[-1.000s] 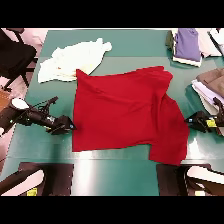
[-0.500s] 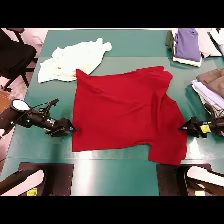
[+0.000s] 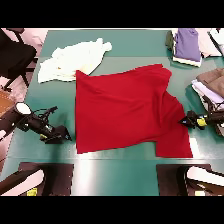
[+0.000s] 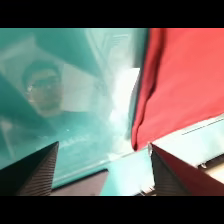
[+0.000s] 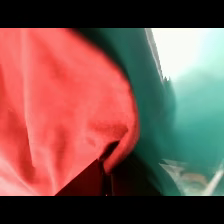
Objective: Fold the shirts.
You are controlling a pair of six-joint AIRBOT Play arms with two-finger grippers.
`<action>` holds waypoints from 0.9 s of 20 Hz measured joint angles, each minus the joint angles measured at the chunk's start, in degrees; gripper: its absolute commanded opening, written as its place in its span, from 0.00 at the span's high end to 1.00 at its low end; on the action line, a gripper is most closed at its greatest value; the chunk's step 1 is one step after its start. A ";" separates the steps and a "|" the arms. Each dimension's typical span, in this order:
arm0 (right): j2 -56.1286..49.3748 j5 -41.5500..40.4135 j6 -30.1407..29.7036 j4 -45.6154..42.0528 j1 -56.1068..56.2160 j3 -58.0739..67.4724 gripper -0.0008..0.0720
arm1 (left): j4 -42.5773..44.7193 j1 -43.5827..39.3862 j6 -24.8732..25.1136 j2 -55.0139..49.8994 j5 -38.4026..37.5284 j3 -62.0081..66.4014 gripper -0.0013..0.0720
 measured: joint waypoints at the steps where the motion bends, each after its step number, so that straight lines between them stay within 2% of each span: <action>1: 0.00 0.48 0.00 0.20 0.09 0.59 0.96 | -0.98 -0.04 0.00 0.00 0.11 -1.25 0.08; 6: 0.04 2.75 0.13 1.33 0.17 1.92 0.96 | -8.57 -6.93 0.42 0.00 3.78 -5.31 0.08; 10: 0.04 3.96 0.20 1.53 0.22 2.14 0.96 | -12.52 -15.54 -2.14 0.07 8.61 -6.12 0.08; 11: 0.15 4.22 0.22 1.53 0.22 2.19 0.96 | -12.87 -17.18 -2.91 0.13 9.79 -6.14 0.14; 12: 0.39 4.26 0.24 1.55 0.22 2.19 0.96 | -13.25 -18.88 -3.56 0.17 11.52 -6.25 0.32; 14: 1.36 4.31 0.26 1.57 0.22 2.23 0.96 | -12.94 -21.97 -4.48 0.11 15.21 -6.36 0.54; 16: 2.60 3.96 0.28 1.60 0.22 2.21 0.96 | -12.96 -24.65 -5.25 0.04 18.45 -6.45 0.94; 18: 3.91 3.67 0.28 1.62 0.17 2.23 0.96 | -13.79 -26.40 -5.44 0.04 21.40 -6.23 0.95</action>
